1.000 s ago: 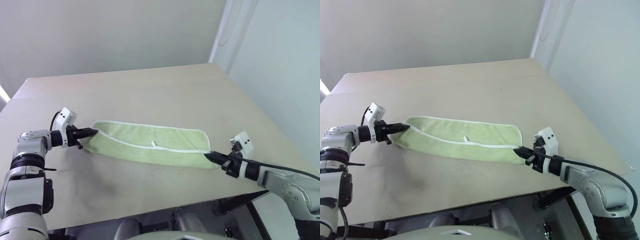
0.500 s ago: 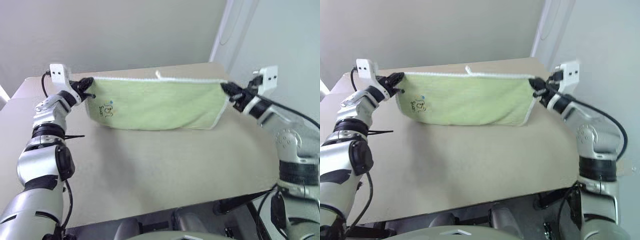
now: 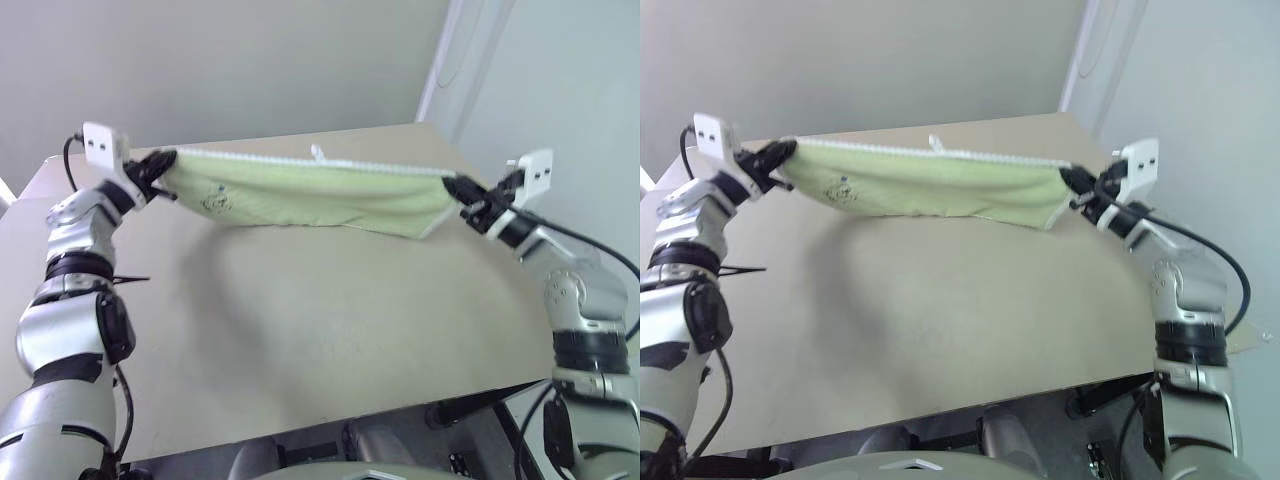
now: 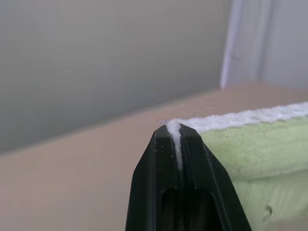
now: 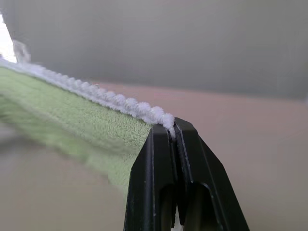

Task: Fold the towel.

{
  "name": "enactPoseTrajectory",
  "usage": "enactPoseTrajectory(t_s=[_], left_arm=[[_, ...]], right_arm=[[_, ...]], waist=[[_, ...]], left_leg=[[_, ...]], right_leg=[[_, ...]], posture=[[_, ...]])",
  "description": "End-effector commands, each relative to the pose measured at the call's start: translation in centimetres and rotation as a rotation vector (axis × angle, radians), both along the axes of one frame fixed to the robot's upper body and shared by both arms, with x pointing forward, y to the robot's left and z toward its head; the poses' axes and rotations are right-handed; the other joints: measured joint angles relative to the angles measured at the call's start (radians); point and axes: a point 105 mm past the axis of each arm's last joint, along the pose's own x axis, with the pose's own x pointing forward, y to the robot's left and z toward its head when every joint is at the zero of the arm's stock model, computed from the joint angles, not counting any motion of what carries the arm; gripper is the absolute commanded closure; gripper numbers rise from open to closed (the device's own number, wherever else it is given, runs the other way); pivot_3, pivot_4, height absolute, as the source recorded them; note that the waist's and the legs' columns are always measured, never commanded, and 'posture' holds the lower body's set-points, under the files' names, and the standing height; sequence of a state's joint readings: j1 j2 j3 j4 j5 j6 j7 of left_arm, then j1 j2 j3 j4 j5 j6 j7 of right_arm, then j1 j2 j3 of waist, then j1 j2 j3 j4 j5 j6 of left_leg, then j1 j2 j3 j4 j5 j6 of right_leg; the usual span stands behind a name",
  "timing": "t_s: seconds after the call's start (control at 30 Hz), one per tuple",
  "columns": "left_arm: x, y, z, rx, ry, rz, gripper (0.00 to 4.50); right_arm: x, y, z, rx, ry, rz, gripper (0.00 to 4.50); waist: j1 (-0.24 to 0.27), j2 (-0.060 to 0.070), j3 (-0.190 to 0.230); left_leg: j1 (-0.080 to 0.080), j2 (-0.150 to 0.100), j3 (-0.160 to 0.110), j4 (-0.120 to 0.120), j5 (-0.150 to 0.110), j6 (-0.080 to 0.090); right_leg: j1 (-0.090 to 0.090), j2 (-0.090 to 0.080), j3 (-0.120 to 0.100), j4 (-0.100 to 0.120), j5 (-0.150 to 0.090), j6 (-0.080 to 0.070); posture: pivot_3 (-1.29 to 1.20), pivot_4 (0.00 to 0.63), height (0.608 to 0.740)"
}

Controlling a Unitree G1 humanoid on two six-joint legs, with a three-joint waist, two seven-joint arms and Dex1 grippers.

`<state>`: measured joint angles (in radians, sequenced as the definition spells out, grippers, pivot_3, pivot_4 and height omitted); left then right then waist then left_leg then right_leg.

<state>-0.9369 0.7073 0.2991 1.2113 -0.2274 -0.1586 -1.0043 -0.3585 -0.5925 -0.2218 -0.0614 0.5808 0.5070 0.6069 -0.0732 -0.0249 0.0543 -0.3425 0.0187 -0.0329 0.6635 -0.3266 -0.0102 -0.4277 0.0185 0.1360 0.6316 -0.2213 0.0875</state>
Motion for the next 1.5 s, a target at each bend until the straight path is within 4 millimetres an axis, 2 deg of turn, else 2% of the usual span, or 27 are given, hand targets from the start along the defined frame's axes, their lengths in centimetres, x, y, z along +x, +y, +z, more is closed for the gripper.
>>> enactPoseTrajectory(t_s=[0.03,0.17,0.27,0.37,0.53,0.6,0.67,0.8,0.93,1.13,1.3,1.5], left_arm=[[-2.7,1.3,1.0,0.028,-0.001,-0.127,4.50],[-5.9,2.5,-1.4,0.070,0.120,-0.197,4.50],[-8.6,3.1,-3.2,0.100,0.207,-0.232,4.50],[-10.1,3.3,-4.0,0.112,0.249,-0.231,4.50],[-13.1,4.5,-6.6,0.126,0.345,-0.214,4.50],[-13.8,4.9,-7.6,0.133,0.380,-0.202,4.50],[-13.7,5.1,-8.2,0.141,0.388,-0.195,4.50],[-11.3,5.6,-7.8,0.107,0.316,-0.095,4.50],[-9.5,4.9,-8.5,0.123,0.291,-0.069,4.50],[-7.2,3.8,-9.3,0.139,0.277,-0.023,4.50],[-5.7,2.8,-9.4,0.134,0.263,-0.008,4.50],[-4.1,1.8,-9.5,0.140,0.240,0.043,4.50]], right_arm=[[-2.8,0.7,1.8,0.003,-0.038,0.080,4.49],[-5.7,1.8,0.1,-0.004,0.046,0.182,4.49],[-8.3,2.2,-2.1,-0.041,0.144,0.272,4.49],[-9.7,2.2,-3.1,-0.056,0.202,0.300,4.49],[-12.3,2.1,-5.3,-0.096,0.316,0.345,4.49],[-12.8,2.0,-5.6,-0.106,0.337,0.360,4.49],[-12.3,1.9,-5.7,-0.108,0.327,0.344,4.49],[-9.8,1.6,-5.6,-0.086,0.279,0.265,4.49],[-7.5,1.7,-6.1,-0.081,0.246,0.193,4.49],[-4.5,1.4,-8.0,-0.117,0.248,0.067,4.49],[-2.8,1.5,-8.4,-0.120,0.238,0.012,4.49],[-1.4,1.4,-9.9,-0.144,0.278,-0.035,4.49]], waist=[[0.000,0.000,0.000],[0.001,0.000,0.000],[0.004,0.000,0.000],[0.005,-0.001,0.000],[0.004,-0.001,-0.001],[0.003,-0.001,0.000],[0.003,-0.002,-0.001],[0.005,-0.004,-0.001],[0.004,-0.003,-0.002],[0.004,-0.003,-0.002],[0.004,-0.003,-0.002],[0.004,-0.003,-0.002]], left_leg=[[0.000,0.000,0.000,0.001,0.000,0.000],[0.002,0.001,0.000,0.002,0.000,0.000],[0.003,0.002,0.001,0.003,0.000,0.000],[0.004,0.003,0.001,0.004,0.000,0.000],[0.005,0.004,0.001,0.004,0.000,-0.001],[0.005,0.004,0.002,0.004,0.000,-0.001],[0.005,0.004,0.003,0.004,0.000,-0.001],[0.007,0.004,0.003,0.004,0.001,-0.002],[0.006,0.004,0.003,0.004,0.002,-0.004],[0.003,0.004,0.003,0.002,0.002,-0.004],[0.003,0.004,0.003,0.002,0.002,-0.004],[0.004,0.004,0.002,0.003,0.002,-0.004]], right_leg=[[0.000,0.000,0.000,0.000,0.000,0.000],[0.002,0.000,0.000,0.000,-0.003,0.001],[0.003,0.000,0.000,0.000,-0.004,0.000],[0.004,0.000,0.000,0.001,-0.004,0.000],[0.005,0.000,0.000,0.001,-0.004,-0.001],[0.005,0.001,0.000,0.001,-0.005,-0.002],[0.004,0.001,0.000,0.001,-0.004,-0.002],[0.005,0.001,0.000,0.000,-0.004,-0.002],[0.005,0.001,-0.001,0.000,-0.004,-0.002],[0.002,0.001,-0.001,0.000,-0.001,0.000],[0.002,0.001,-0.001,0.000,-0.001,0.000],[0.003,0.002,-0.001,0.000,-0.001,0.000]], posture=[[0.00,0.000,0.740],[0.00,0.000,0.740],[0.00,0.000,0.740],[0.00,0.000,0.740],[0.00,0.000,0.740],[0.00,0.000,0.740],[0.00,0.000,0.740],[0.00,0.000,0.740],[0.00,0.000,0.740],[0.00,0.000,0.740],[0.00,0.000,0.740],[0.00,0.000,0.740]])
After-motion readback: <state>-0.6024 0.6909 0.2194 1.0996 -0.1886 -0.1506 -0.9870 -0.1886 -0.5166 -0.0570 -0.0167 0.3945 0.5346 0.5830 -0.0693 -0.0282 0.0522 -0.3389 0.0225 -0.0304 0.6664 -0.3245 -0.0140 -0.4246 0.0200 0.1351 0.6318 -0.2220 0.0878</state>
